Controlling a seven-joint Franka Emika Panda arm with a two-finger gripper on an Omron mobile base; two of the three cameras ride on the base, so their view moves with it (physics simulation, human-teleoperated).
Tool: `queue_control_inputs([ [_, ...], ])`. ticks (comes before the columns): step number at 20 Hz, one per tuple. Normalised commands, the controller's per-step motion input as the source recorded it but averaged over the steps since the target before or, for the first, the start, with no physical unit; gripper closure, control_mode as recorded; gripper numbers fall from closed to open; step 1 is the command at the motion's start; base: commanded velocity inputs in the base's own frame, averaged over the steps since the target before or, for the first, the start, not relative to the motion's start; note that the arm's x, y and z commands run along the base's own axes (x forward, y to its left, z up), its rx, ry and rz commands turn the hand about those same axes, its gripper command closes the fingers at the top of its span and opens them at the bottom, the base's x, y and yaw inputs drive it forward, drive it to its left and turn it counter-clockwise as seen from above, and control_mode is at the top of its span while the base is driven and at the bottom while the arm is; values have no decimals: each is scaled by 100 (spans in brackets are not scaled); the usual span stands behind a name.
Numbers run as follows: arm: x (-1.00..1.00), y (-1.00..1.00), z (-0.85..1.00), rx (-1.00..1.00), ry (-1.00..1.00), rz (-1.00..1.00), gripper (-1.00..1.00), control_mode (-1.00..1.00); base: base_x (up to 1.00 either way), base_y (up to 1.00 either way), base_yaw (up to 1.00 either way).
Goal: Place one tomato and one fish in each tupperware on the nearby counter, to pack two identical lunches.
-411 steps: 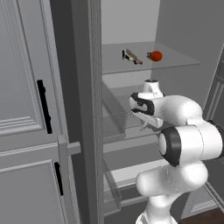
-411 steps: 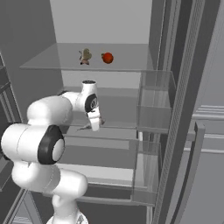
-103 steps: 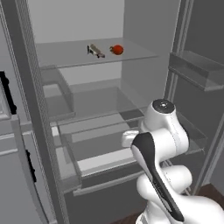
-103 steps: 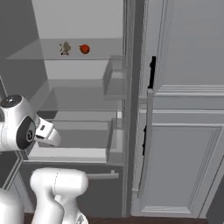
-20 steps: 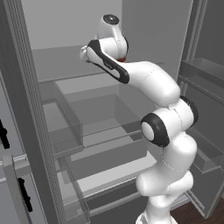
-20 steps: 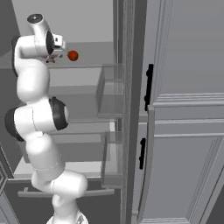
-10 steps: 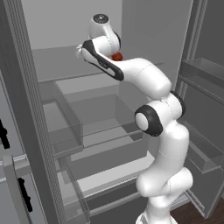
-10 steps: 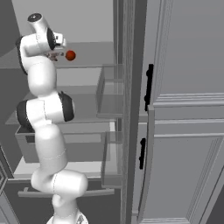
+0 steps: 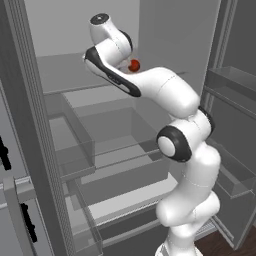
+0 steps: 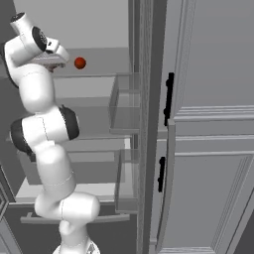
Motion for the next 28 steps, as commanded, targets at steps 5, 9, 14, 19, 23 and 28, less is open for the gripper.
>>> queue_control_inputs([
  [5, -100, -34, -46, 0, -8, -19, 100, -100, 0, 0, 0],
  [9, -100, -40, -55, 0, -15, -14, 100, -100, 0, 0, 0],
  [14, -100, -37, -4, 5, -10, -12, 100, -100, 0, 0, 0],
  [19, -100, -37, 0, 10, -4, -4, 100, -100, 0, 0, 0],
  [23, -100, -25, -13, 3, -6, 26, 100, -100, 0, 0, 0],
  [28, -100, -50, -17, -2, -6, 38, 100, -100, 0, 0, 0],
])
